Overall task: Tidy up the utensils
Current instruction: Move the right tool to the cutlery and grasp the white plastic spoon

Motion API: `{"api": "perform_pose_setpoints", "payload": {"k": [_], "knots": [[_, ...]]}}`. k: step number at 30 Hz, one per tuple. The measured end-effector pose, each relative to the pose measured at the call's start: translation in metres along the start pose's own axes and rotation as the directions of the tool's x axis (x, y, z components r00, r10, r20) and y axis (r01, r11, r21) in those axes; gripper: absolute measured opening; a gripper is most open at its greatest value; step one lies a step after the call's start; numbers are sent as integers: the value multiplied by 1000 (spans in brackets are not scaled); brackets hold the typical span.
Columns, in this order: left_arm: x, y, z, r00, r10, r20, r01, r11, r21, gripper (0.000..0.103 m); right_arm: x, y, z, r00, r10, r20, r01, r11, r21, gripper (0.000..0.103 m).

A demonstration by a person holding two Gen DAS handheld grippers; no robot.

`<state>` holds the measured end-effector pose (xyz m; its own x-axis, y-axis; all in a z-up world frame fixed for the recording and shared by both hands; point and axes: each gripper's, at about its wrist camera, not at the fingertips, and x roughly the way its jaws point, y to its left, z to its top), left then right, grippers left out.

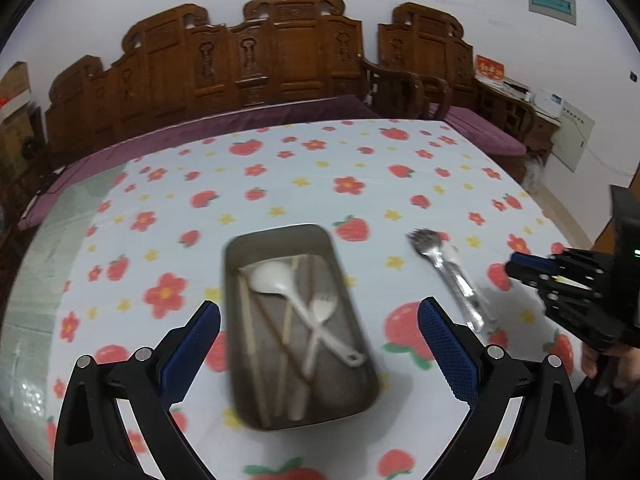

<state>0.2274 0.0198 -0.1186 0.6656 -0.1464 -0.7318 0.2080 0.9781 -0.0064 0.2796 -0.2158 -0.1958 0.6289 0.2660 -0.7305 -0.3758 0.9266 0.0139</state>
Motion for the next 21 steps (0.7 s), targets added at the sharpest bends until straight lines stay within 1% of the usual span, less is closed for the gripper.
{"api": "perform_pose_setpoints", "payload": {"k": [4, 9, 14, 16, 18, 21], "knots": [[12, -18, 1, 1000, -18, -6, 18, 1000, 6, 95, 31, -15, -6, 999, -6, -49, 6, 1000, 0, 15], [23, -31, 4, 999, -42, -12, 41, 999, -7, 95, 63, -25, -6, 995, 37, -94, -34, 999, 28, 15], [33, -38, 6, 999, -49, -16, 49, 999, -22, 95, 80, -26, -5, 990, 79, -118, -71, 995, 68, 15], [37, -41, 7, 998, -52, -19, 51, 998, -23, 95, 86, -28, -5, 988, 90, -126, -80, 993, 83, 18], [42, -44, 7, 998, -56, -26, 56, 998, -25, 95, 90, -28, -5, 988, 65, -139, -55, 996, 74, 16], [48, -51, 8, 998, -52, -34, 51, 998, -20, 95, 89, -30, -3, 987, 66, -149, -53, 995, 89, 15]]}}
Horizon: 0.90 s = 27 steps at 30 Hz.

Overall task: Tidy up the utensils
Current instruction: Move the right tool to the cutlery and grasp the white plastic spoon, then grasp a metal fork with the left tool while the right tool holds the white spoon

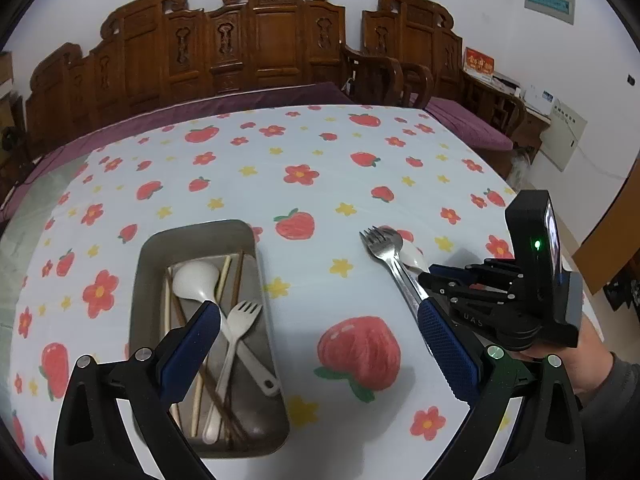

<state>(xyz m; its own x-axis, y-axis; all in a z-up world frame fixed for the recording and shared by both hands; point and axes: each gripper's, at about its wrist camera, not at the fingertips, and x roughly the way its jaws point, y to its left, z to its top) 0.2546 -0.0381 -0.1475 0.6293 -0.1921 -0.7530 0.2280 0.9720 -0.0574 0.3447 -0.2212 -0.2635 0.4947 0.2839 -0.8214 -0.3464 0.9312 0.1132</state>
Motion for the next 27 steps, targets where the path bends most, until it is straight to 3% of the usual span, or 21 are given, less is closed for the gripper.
{"api": "perform_pose_setpoints", "payload": {"k": [3, 12, 23, 27], "knots": [[7, -6, 1, 1000, -3, -8, 3, 1000, -5, 95, -1, -2, -1, 1000, -20, -6, 19, 1000, -14, 8], [37, -31, 6, 999, -9, -38, 9, 1000, -8, 95, -21, -40, -4, 996, -82, 21, 82, 996, 28, 8], [93, -49, 2, 994, 41, -98, -39, 999, 23, 95, -24, -59, -2, 997, -68, 38, 65, 995, 71, 8], [105, -51, 5, 995, 34, -97, -34, 999, 4, 85, -29, -56, 0, 997, -45, 58, 40, 997, 72, 8]]}}
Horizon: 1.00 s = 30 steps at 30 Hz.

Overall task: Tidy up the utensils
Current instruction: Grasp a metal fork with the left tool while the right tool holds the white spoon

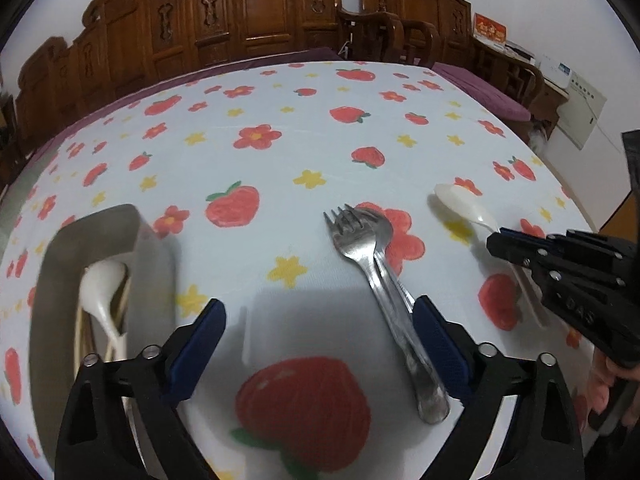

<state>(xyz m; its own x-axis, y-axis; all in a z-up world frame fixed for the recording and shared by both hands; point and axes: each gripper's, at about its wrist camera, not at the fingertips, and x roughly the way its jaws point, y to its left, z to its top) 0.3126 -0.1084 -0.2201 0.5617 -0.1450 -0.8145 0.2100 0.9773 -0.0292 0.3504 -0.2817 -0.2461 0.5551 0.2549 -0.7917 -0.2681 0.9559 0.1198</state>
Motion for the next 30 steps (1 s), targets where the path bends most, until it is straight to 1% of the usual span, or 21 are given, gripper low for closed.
{"api": "perform_pose_setpoints", "payload": {"k": [3, 7, 8, 10, 12, 14, 16, 17, 18, 19, 23, 27, 30], "knots": [[8, -6, 3, 1000, -9, 3, 9, 1000, -3, 77, 0, -2, 0, 1000, 2, -3, -2, 1000, 10, 8], [21, -9, 8, 1000, -25, -7, 25, 1000, -19, 59, -3, -4, 2, 1000, 15, 7, -15, 1000, 24, 8], [23, -8, 8, 1000, -28, -10, 28, 999, -24, 56, -3, -4, 1, 1000, 15, 8, -15, 1000, 24, 8], [29, -5, 9, 999, -49, -18, 48, 997, -54, 46, -3, -4, 1, 1000, 18, 7, -18, 1000, 23, 8], [32, -2, 10, 997, -78, -16, 77, 994, -80, 42, -3, -5, 1, 1000, 20, 6, -20, 999, 25, 8], [33, -3, 11, 997, -82, -7, 81, 993, -81, 39, -4, -6, 1, 1000, 24, 9, -24, 999, 27, 8], [33, -4, 12, 995, -97, -5, 96, 992, -80, 30, -3, -5, 0, 1000, 25, 6, -26, 999, 24, 8], [33, -4, 12, 995, -101, -7, 100, 992, -82, 27, -3, -4, 0, 1000, 27, 6, -27, 999, 23, 8], [33, -4, 12, 995, -103, -9, 102, 992, -81, 19, -4, -4, 0, 1000, 29, 8, -29, 999, 22, 8], [34, -5, 11, 995, -101, -15, 100, 992, -80, 15, -4, -3, 0, 999, 31, 9, -31, 999, 21, 8], [35, -9, 10, 998, -67, -14, 66, 996, -53, 15, -4, -2, 0, 999, 34, 9, -34, 999, 17, 8], [37, -11, 12, 999, -50, -14, 49, 998, -39, 15, -4, 0, 0, 999, 36, 11, -37, 999, 15, 8], [37, -14, 11, 1000, -19, -14, 19, 1000, -6, 10, -5, 1, 0, 999, 39, 13, -39, 999, 10, 8]]}}
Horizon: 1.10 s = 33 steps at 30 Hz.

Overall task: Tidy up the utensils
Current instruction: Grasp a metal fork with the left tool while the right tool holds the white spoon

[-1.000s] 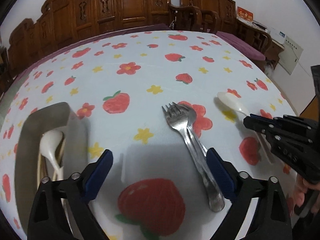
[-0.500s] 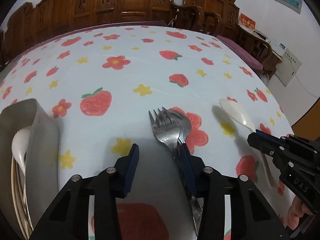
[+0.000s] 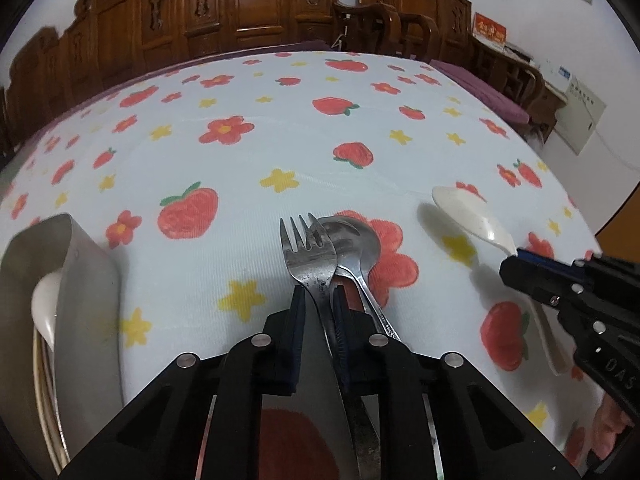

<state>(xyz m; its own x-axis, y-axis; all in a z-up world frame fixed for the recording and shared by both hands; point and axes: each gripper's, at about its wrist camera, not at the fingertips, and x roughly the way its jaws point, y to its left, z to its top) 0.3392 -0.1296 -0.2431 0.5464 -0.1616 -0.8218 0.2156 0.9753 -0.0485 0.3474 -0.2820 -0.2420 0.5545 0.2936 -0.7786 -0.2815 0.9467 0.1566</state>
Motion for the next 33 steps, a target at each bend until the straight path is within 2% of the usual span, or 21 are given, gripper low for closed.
{"api": "perform_pose_setpoints", "payload": {"k": [2, 8, 25, 30, 31, 33], "knots": [[-3, 1, -1, 1000, 27, 1, -27, 1000, 7, 8, 0, 1, 0, 1000, -2, 0, 2, 1000, -4, 8], [-19, 6, -8, 999, 48, 16, -48, 998, 33, 7, -3, 9, 0, 1000, -1, 10, 1, 1000, -23, 8], [-103, 20, -8, 989, 40, 140, -46, 998, 39, 6, -25, 48, -3, 997, 29, 69, -23, 996, -86, 8], [-106, 22, -12, 986, 48, 158, -56, 997, 52, 6, -29, 54, -6, 996, 34, 79, -26, 995, -96, 8], [-102, 22, -12, 986, 54, 156, -63, 996, 56, 0, -29, 54, -6, 996, 32, 79, -24, 995, -97, 8], [-96, 23, -13, 988, 44, 146, -51, 998, 47, 0, -29, 52, -8, 997, 26, 78, -18, 995, -94, 8]]}}
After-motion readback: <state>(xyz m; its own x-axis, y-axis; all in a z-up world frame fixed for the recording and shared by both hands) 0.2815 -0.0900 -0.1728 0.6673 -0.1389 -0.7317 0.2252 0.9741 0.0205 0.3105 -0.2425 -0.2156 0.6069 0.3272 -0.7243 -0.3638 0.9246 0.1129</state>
